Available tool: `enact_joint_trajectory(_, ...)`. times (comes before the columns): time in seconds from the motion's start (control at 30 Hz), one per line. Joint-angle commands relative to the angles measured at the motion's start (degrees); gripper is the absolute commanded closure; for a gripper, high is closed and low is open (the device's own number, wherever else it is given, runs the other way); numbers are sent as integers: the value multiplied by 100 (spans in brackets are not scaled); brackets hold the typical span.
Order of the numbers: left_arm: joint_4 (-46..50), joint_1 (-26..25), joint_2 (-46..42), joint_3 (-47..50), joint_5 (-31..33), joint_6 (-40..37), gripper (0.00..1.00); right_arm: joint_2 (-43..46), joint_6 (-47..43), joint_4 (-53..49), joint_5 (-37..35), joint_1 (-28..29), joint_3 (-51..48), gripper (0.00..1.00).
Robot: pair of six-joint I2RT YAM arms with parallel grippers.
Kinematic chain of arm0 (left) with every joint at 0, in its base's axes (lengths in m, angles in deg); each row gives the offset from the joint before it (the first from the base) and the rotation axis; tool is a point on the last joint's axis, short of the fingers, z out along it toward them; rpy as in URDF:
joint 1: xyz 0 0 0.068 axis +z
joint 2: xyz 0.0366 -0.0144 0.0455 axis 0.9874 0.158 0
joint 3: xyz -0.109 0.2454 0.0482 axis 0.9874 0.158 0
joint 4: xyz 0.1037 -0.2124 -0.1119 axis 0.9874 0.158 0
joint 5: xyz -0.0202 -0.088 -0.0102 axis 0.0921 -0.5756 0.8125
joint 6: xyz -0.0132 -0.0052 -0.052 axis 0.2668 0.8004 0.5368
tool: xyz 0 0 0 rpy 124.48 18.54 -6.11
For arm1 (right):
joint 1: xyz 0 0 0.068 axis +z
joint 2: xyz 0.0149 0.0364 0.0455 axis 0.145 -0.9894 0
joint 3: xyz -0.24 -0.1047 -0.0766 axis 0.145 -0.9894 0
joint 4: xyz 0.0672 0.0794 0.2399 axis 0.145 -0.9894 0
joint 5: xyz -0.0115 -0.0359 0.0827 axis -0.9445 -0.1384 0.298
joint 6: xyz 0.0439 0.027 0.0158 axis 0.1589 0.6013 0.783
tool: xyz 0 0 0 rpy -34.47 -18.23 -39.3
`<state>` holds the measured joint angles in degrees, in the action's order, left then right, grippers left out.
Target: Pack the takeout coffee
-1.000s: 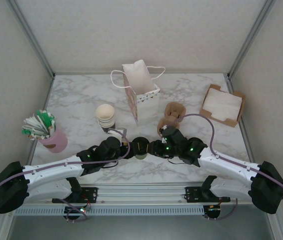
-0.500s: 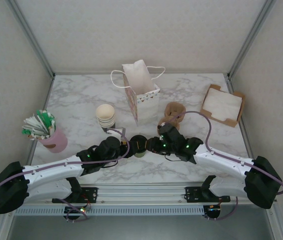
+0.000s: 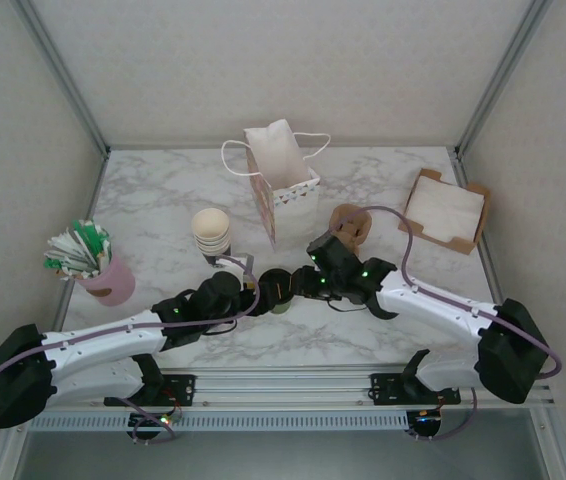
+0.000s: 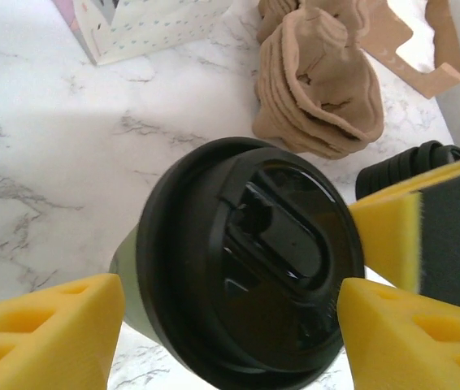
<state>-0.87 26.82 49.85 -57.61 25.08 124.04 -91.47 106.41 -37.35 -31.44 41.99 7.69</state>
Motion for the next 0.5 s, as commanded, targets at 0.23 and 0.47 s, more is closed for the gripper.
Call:
enact_joint_trajectory(0.23, 186, -32, -197, -194, 22, 67, 26, 230, -407, -401, 251, -215, 189, 56)
enact_joint_trajectory(0.47, 229, 53, -228, -192, -99, 66, 32, 768, -22, 195, 741, -216, -361, 56)
